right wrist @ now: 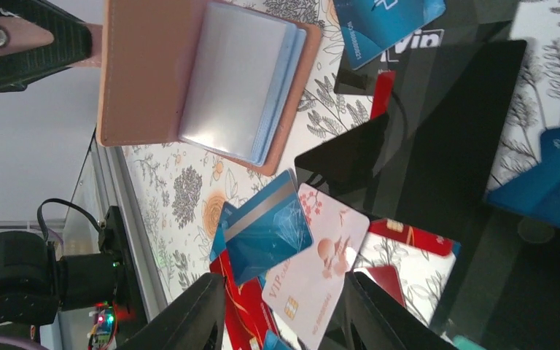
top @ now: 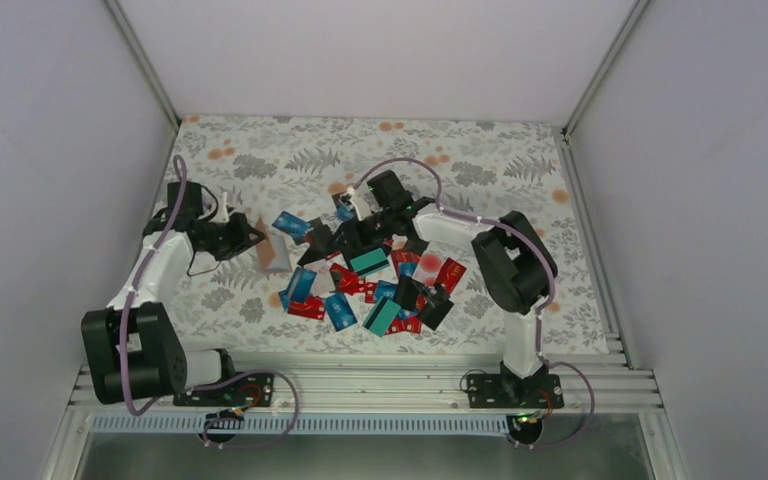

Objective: Put the credit cards into the card holder

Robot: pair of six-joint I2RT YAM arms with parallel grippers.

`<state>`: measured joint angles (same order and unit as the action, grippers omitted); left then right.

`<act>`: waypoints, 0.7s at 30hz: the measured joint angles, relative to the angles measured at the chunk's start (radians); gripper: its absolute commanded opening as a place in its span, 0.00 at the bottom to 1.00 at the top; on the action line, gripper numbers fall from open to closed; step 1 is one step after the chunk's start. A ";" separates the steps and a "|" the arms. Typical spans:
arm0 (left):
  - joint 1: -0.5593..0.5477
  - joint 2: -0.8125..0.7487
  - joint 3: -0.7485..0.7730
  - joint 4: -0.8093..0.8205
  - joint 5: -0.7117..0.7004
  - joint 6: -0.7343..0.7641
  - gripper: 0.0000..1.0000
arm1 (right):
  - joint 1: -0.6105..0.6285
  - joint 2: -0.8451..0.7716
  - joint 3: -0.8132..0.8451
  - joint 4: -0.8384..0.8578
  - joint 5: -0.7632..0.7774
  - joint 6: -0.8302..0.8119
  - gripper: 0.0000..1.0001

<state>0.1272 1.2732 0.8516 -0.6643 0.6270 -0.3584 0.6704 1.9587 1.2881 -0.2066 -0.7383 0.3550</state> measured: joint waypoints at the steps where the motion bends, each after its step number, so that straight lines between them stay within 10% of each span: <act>1: 0.022 0.016 -0.001 -0.002 0.013 0.013 0.02 | 0.006 0.019 0.018 -0.001 -0.002 0.000 0.42; 10: 0.093 0.114 -0.002 -0.010 -0.034 0.095 0.03 | 0.037 0.169 0.212 -0.011 -0.028 0.000 0.39; 21: 0.096 0.235 0.022 -0.026 -0.320 0.112 0.31 | 0.059 0.257 0.291 -0.023 -0.057 -0.003 0.38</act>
<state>0.2234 1.5082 0.8734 -0.6907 0.3069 -0.2462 0.7296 2.2158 1.5791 -0.2298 -0.7956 0.3523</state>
